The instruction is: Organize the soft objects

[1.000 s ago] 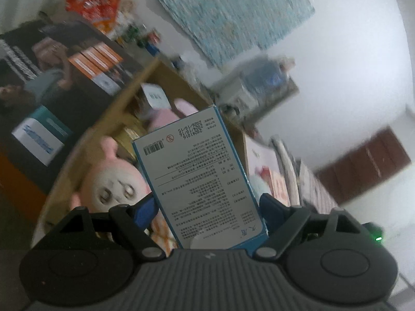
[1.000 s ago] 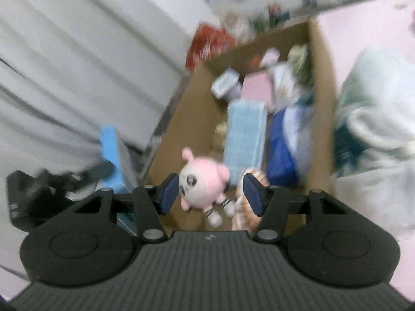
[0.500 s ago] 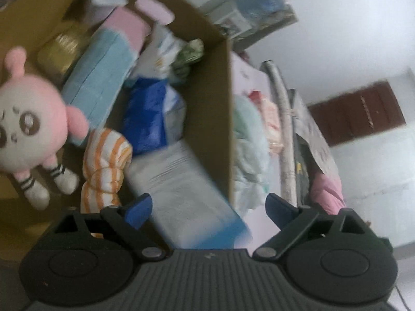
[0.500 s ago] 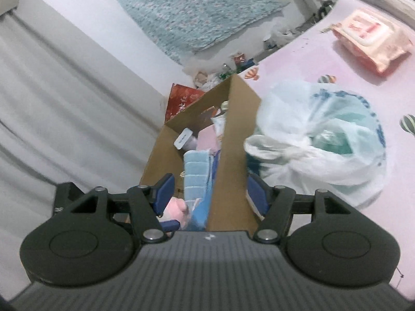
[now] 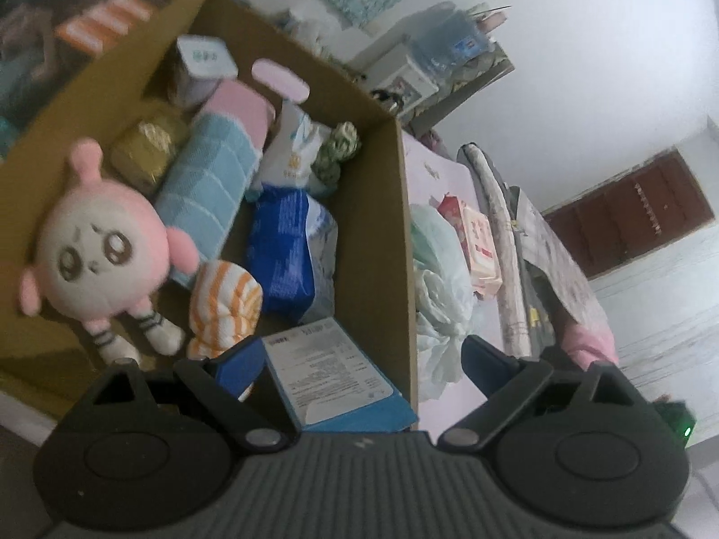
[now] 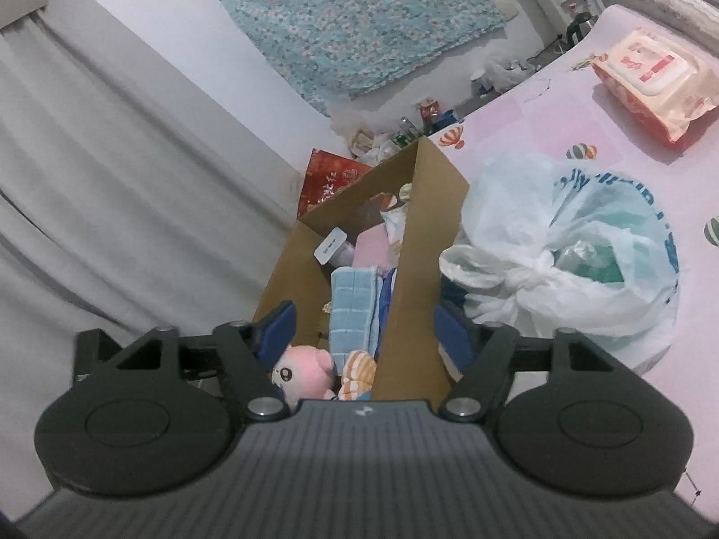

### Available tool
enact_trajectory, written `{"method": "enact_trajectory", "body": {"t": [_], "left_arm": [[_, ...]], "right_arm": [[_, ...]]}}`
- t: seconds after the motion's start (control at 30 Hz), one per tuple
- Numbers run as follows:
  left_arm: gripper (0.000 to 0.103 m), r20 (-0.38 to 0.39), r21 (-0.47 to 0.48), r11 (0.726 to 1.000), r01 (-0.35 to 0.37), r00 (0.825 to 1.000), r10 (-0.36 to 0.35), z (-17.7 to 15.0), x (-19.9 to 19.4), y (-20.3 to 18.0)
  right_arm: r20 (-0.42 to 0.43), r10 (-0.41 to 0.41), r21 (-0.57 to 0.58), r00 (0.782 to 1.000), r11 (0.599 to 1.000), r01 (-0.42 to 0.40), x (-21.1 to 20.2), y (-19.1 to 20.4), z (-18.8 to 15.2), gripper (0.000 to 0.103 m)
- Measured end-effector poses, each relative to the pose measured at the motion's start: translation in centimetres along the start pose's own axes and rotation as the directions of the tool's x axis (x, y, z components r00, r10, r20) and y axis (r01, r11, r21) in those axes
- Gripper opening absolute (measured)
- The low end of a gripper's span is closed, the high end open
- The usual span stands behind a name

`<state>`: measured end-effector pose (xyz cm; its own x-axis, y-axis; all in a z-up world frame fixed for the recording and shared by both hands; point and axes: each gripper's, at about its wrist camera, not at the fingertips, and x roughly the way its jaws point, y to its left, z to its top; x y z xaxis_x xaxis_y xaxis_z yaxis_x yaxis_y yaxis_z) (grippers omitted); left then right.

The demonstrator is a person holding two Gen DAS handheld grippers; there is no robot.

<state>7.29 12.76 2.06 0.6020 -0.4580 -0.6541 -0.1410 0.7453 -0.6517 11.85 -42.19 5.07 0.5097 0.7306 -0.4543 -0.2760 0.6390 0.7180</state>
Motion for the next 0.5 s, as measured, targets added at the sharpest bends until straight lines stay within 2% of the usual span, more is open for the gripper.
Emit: {"method": "enact_trajectory", "body": {"t": [0.13, 0.23, 0.27, 0.33, 0.43, 0.5], "left_arm": [[0.099, 0.056, 0.092, 0.993, -0.076, 0.996, 0.071, -1.0, -1.7, -1.5], [0.101, 0.136, 0.167, 0.971, -0.174, 0.979, 0.152, -1.6, -2.9, -2.8], [0.102, 0.169, 0.191, 0.956, -0.22, 0.967, 0.189, -1.8, -3.3, -3.2], [0.103, 0.258, 0.229, 0.913, -0.336, 0.926, 0.276, -2.2, -3.9, -4.0], [0.103, 0.336, 0.242, 0.859, -0.452, 0.869, 0.362, -2.6, -4.4, -4.6], [0.103, 0.35, 0.234, 0.847, -0.476, 0.854, 0.384, -2.7, -4.6, -4.5]], "right_arm": [[-0.002, -0.009, -0.014, 1.0, 1.0, 0.009, 0.4, 0.7, -0.9, 0.085], [0.023, -0.066, -0.069, 0.998, 0.995, 0.068, 0.6, 1.5, -1.6, 0.09], [0.037, -0.097, -0.097, 0.995, 0.99, 0.1, 0.7, 1.8, -1.8, 0.093], [0.072, -0.18, -0.171, 0.981, 0.967, 0.19, 0.7, 2.6, -2.2, 0.096], [0.123, -0.291, -0.265, 0.949, 0.912, 0.314, 0.8, 3.6, -2.9, 0.102], [0.136, -0.326, -0.294, 0.936, 0.888, 0.352, 0.8, 3.8, -3.1, 0.102]]}}
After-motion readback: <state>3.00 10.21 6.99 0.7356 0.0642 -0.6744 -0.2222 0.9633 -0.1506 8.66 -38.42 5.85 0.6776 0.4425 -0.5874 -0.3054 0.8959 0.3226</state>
